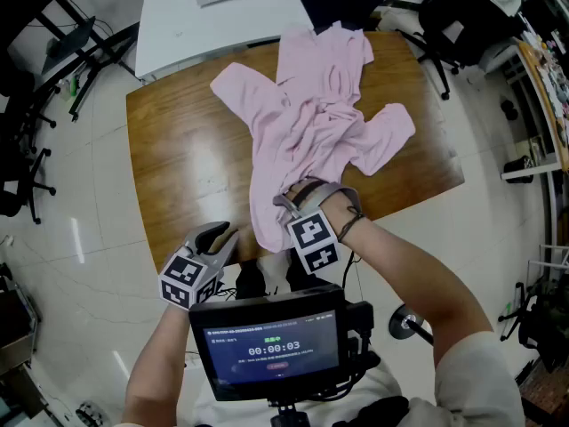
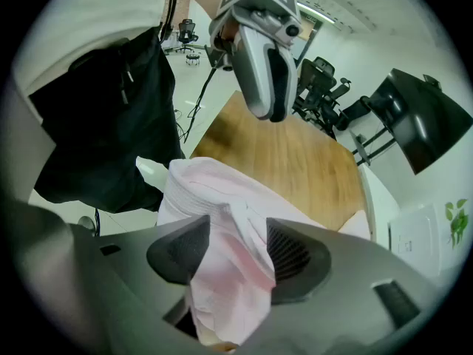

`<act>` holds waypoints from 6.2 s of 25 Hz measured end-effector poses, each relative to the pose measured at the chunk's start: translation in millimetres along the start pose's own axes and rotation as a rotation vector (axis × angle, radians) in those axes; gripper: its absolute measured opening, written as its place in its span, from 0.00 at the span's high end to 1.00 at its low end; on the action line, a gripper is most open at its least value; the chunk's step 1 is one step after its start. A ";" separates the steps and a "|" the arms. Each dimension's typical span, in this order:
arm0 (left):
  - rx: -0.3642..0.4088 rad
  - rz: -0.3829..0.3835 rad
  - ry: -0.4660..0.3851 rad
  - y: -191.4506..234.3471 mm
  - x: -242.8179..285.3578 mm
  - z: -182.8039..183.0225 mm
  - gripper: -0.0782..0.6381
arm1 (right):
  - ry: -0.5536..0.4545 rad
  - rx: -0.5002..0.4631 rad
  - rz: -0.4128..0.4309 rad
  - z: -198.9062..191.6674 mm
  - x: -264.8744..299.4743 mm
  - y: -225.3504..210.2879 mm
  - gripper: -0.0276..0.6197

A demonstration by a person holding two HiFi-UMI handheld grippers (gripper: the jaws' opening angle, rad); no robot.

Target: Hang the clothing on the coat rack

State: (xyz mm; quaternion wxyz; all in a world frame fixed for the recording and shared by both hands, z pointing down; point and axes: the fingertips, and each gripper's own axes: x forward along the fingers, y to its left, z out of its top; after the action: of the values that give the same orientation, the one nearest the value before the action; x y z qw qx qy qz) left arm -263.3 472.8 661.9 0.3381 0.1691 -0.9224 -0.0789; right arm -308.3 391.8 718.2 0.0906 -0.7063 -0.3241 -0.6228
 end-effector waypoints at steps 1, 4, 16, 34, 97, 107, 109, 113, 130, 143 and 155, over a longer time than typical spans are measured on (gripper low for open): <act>0.001 0.000 0.001 -1.5 0.3 0.4 0.75 | 0.005 0.019 0.014 -1.1 5.3 2.4 0.56; 0.002 -0.004 0.013 -7.7 1.2 2.1 0.75 | 0.001 0.087 0.019 -4.8 11.9 4.9 0.83; 0.062 0.002 0.018 -18.7 25.4 18.0 0.74 | -0.171 0.419 -0.238 -34.2 -51.7 -20.1 0.95; 0.269 -0.016 0.070 -36.5 78.9 40.4 0.57 | -0.258 0.654 -0.475 -77.8 -125.5 -57.5 0.95; 0.509 -0.591 -0.603 -166.3 -29.1 347.6 0.87 | -0.230 1.133 -1.389 -83.3 -425.2 -56.9 0.95; 0.516 -0.753 -0.720 -217.9 -65.7 391.5 0.87 | -0.157 1.095 -1.531 -78.4 -489.7 -28.2 0.95; 0.529 -0.786 -0.738 -232.0 -73.8 398.3 0.87 | -0.152 1.075 -1.567 -76.8 -506.7 -20.8 0.95; 0.554 -0.836 -0.780 -260.5 -90.9 411.4 0.87 | -0.136 1.047 -1.621 -73.1 -536.6 -5.8 0.95; 0.606 -1.093 -0.798 -427.5 -130.7 413.2 0.87 | 0.030 0.987 -1.752 -54.4 -642.6 116.7 0.95; 0.599 -1.288 -0.831 -558.4 -169.6 413.3 0.87 | 0.226 0.960 -1.849 -35.6 -721.3 223.1 0.95; 0.589 -1.354 -0.867 -653.5 -177.0 390.9 0.87 | 0.358 1.010 -1.888 -26.2 -759.9 321.8 0.95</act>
State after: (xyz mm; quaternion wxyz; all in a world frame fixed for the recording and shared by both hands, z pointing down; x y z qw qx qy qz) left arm -222.2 -58.3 89.7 -0.2222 0.7194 -0.6534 -0.0788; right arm -156.9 -133.2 99.2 -0.0989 0.0478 -0.9376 -0.3299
